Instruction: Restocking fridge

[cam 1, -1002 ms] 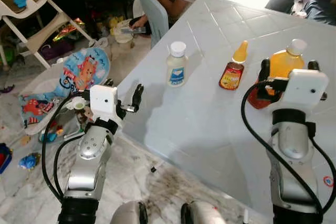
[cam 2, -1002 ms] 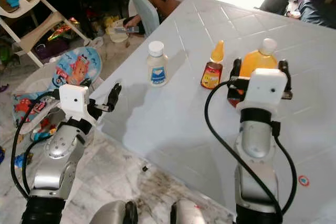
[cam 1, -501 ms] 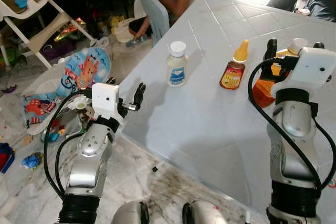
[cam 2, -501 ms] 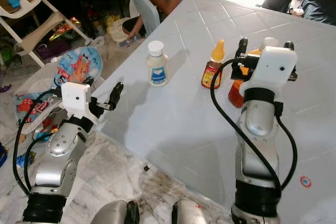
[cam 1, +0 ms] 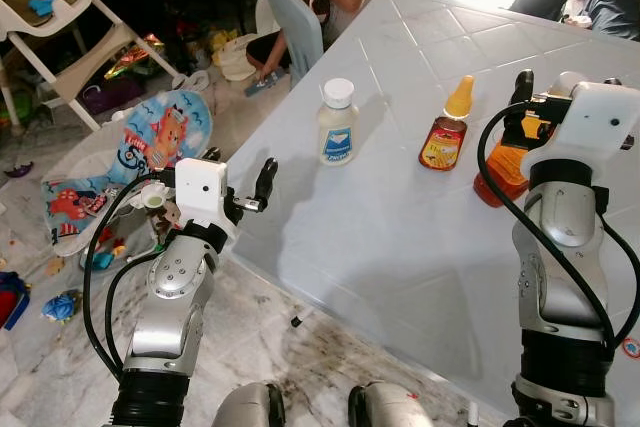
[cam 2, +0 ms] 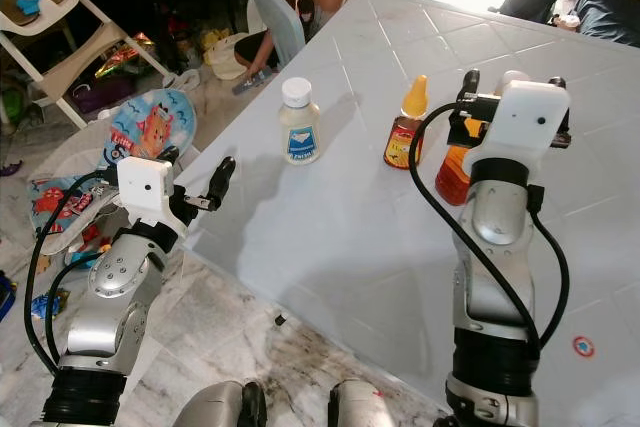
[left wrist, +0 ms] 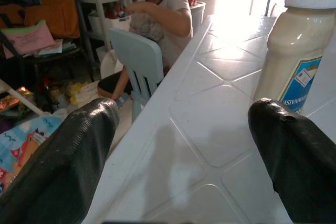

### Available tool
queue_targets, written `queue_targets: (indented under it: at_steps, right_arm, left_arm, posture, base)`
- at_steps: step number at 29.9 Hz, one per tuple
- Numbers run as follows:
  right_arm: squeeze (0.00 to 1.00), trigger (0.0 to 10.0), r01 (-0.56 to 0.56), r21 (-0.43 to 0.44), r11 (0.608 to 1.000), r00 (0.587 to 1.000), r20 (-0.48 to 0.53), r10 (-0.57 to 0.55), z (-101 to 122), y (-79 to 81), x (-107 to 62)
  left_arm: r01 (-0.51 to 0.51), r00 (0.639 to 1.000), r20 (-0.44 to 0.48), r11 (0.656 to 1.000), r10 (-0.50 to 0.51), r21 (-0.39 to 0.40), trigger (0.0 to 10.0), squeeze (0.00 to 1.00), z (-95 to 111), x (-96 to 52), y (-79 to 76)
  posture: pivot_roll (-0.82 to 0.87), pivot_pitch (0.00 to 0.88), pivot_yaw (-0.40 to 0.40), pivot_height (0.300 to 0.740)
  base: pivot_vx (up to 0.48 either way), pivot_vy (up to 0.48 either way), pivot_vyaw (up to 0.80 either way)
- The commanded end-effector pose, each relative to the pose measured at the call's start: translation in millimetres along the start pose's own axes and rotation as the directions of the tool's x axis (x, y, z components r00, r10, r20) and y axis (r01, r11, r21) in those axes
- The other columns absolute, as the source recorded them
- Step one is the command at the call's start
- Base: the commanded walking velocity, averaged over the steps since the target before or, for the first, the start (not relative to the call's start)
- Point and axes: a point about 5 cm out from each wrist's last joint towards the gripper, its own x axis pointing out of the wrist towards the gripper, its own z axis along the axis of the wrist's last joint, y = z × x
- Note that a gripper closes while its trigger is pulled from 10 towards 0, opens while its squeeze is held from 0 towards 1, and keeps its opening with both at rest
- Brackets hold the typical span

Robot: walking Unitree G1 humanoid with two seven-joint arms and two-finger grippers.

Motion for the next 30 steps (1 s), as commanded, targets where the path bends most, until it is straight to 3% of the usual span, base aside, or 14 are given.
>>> queue_targets:
  at_steps: [1, 2, 3, 30]
  right_arm:
    - [0.0, 8.3, 0.001, 0.006, 1.0, 1.0, 0.0, -0.001, 1.2, -1.1, 2.9]
    - [0.0, 1.9, 0.002, 0.004, 1.0, 1.0, 0.0, -0.002, 1.2, -1.7, 4.1]
    - [0.0, 0.0, 0.002, 0.001, 1.0, 1.0, 0.0, -0.002, 1.2, -2.4, 5.8]
    - [0.0, 0.0, -0.026, 0.035, 0.999, 0.999, -0.024, 0.027, 2.7, 2.0, 8.1]
  left_arm:
    - [0.006, 1.0, -0.021, 1.0, -0.005, 0.007, 10.0, 0.0, -3.7, -2.4, 1.3]
    - [0.006, 1.0, -0.023, 1.0, -0.006, 0.007, 10.0, 0.0, -4.0, -2.8, 1.0]
    - [0.007, 1.0, -0.026, 1.0, -0.007, 0.007, 10.0, 0.0, -4.7, -3.1, 0.7]
    - [0.008, 0.999, -0.037, 1.0, -0.008, 0.008, 10.0, 0.0, -6.3, -3.1, -0.4]
  posture:
    - [-0.1, 0.113, 0.064, 0.74]
    - [-0.1, 0.113, 0.064, 0.74]
    - [-0.1, 0.113, 0.064, 0.74]
    - [-0.1, 0.114, 0.06, 0.74]
  base:
    - [0.0, 0.0, 0.0]
    - [0.0, 0.0, 0.0]
    - [0.0, 0.0, 0.0]
    - [0.0, 0.0, 0.0]
